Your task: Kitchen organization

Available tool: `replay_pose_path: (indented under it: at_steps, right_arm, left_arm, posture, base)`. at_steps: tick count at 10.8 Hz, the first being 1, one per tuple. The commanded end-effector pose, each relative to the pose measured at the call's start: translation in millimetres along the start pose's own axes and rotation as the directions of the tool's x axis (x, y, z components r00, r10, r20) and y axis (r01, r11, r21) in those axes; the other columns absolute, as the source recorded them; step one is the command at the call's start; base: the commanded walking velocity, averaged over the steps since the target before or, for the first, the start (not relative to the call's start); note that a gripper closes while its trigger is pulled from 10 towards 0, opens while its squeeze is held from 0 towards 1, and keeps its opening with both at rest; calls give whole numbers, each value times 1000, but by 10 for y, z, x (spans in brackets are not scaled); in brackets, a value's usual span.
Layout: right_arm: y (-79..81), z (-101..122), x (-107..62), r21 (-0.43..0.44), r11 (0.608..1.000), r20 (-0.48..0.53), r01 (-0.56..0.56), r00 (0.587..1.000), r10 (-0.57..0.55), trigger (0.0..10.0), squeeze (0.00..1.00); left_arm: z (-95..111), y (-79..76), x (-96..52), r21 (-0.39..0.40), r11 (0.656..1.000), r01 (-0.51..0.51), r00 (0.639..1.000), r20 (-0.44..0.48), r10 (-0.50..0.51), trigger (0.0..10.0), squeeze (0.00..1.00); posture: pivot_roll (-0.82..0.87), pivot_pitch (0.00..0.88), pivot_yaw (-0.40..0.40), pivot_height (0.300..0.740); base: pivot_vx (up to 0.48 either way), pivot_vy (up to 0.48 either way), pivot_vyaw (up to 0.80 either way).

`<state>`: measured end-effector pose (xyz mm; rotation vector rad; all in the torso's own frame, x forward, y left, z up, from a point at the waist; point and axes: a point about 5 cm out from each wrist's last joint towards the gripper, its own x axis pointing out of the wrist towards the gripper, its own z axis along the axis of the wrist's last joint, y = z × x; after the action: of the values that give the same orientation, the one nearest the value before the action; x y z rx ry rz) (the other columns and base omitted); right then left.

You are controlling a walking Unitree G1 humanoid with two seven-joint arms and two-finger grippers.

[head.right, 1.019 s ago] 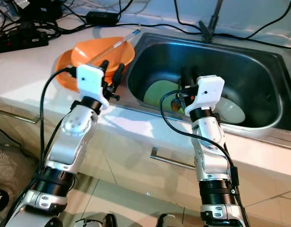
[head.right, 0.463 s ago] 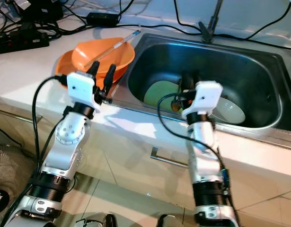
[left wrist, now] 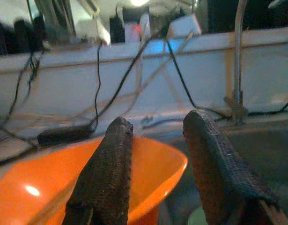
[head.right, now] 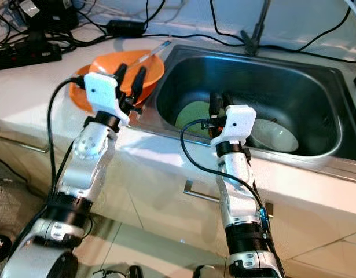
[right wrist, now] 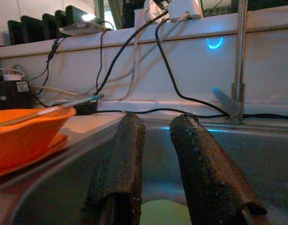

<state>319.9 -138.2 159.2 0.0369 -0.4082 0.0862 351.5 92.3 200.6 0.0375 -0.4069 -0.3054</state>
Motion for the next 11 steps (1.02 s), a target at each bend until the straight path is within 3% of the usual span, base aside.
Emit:
replay_pose_path:
  at_steps: [1,3,7,11]
  right_arm:
    - [-3,-59,-26,0,1000,-23,13,1000,-13,10000,0]
    - [-9,-69,-29,-4,1000,-27,19,999,-19,10000,0]
    - [10,-95,-26,0,1000,-37,22,999,-22,10000,0]
    - [7,-101,-17,-2,1000,-42,23,999,-23,10000,0]
  left_arm:
    - [1,58,52,-4,1000,-12,1000,-16,12,10000,0]
    - [-49,105,87,-37,999,-24,998,-61,22,10000,0]
    - [-147,293,21,-81,993,-83,990,-125,72,10000,0]
    - [-152,461,-45,-75,990,-115,984,-148,103,10000,0]
  posture:
    - [26,42,41,740]
    - [24,44,45,740]
    - [38,58,43,740]
    - [46,62,40,740]
  base:
    - [0,0,0]
    - [0,0,0]
    - [0,0,0]
    - [0,0,0]
